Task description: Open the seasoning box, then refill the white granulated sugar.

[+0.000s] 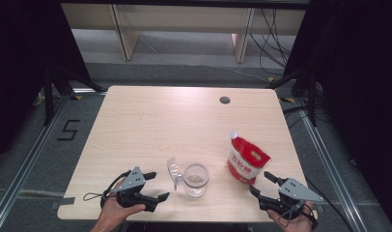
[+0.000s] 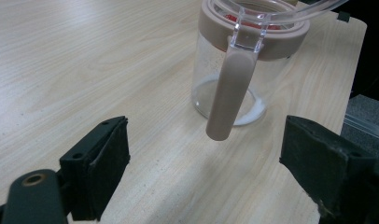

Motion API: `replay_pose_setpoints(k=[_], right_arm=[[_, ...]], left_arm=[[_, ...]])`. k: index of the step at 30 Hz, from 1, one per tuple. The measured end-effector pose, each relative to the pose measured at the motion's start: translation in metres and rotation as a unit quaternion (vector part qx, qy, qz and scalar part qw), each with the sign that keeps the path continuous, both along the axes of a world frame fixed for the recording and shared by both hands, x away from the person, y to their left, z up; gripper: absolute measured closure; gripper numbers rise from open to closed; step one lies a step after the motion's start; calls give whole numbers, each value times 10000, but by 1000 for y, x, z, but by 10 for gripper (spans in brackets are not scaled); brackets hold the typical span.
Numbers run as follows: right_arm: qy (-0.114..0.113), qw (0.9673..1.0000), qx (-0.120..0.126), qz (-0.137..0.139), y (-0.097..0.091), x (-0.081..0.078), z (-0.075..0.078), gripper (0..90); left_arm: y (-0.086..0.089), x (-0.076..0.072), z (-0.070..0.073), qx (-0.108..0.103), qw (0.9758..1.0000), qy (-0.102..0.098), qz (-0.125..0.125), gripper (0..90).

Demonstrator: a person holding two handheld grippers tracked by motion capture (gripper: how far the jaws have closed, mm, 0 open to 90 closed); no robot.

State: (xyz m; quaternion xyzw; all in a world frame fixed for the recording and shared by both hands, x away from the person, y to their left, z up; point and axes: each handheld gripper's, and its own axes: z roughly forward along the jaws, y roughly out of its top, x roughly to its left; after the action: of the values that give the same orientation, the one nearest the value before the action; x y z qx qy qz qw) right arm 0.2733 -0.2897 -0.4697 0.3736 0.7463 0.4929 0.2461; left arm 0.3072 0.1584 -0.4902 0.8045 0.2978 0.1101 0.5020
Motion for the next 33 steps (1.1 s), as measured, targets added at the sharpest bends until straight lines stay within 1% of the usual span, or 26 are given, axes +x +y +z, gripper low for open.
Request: replay_pose_setpoints(k=[1,2,3,5,6,7,8,9,12,13,16,17,18,19,21,22,23,24,25,26,27,29,30,31,32,33], right_arm=[[-86,10000,-20,32,-1,2,-1,270],[36,10000,-17,-11,-1,1,-1,264],[-46,10000,23,6,-1,3,-2,261],[-31,10000,44,1,-2,4,-3,244],[55,10000,25,6,-3,4,-3,238],[-28,10000,32,-48,-4,5,-4,232],[-45,10000,-2,-71,-4,6,-5,218],[-21,10000,42,-80,-5,7,-5,212],[-20,10000,-4,-60,-5,8,-6,211],[58,9999,47,-105,-5,7,-6,211],[-36,10000,21,-70,-6,10,-7,207],[-147,9998,-40,-83,-6,11,-7,205],[-55,10000,-69,-32,-7,11,-7,200],[30,9999,66,-143,-4,10,-8,201],[-41,10000,-35,-54,-6,14,-7,201],[-70,9999,-15,-73,-6,16,-8,200],[-19,10000,-16,-67,-6,16,-8,199],[-63,10000,6,-37,-5,19,-9,199],[34,9999,67,-127,-4,17,-10,197],[40,9999,35,-95,-5,20,-10,191],[-39,10000,0,-31,-5,23,-12,189],[74,9999,69,-90,-3,23,-13,189],[-9,10000,26,-35,-4,25,-13,189],[32,9999,86,-65,-3,25,-13,188],[-27,10000,-1,-31,-3,27,-13,185],[-114,9999,42,-10,-2,29,-13,184]], left_arm=[[0,0,0,10,10000,11,6,152],[0,0,0,11,10000,12,7,152],[0,0,0,16,10000,13,8,152],[0,0,0,7,10000,24,10,152],[0,0,0,20,10000,39,-15,152],[-1,-1,-1,-14,10000,45,-11,152],[-1,-1,0,-38,10000,30,-23,152],[-1,-1,0,-43,10000,31,-14,152],[-1,-1,0,26,10000,10,-16,152],[-2,-1,0,9,10000,10,-28,152],[-1,0,0,35,10000,-11,-68,152],[-1,0,-1,18,10000,61,-15,152],[-1,0,-1,9,10000,75,-9,152],[-1,0,-1,17,10000,73,-8,152],[-1,0,-1,19,10000,68,-8,152],[-1,0,-1,18,10000,68,-7,152],[-1,0,-1,22,10000,61,-10,152],[-1,0,-1,25,10000,57,-16,152],[-1,0,-1,54,10000,38,-32,152],[-2,-1,-1,9,10000,46,-17,152],[-1,-1,-1,0,10000,27,-31,152],[-2,-2,-1,-29,10000,26,-16,152],[-1,-2,-2,-7,10000,25,-34,152],[0,-2,-2,-6,10000,33,-24,152],[0,-2,-2,-2,10000,30,-12,152],[0,-2,-3,-22,10000,56,7,152]])
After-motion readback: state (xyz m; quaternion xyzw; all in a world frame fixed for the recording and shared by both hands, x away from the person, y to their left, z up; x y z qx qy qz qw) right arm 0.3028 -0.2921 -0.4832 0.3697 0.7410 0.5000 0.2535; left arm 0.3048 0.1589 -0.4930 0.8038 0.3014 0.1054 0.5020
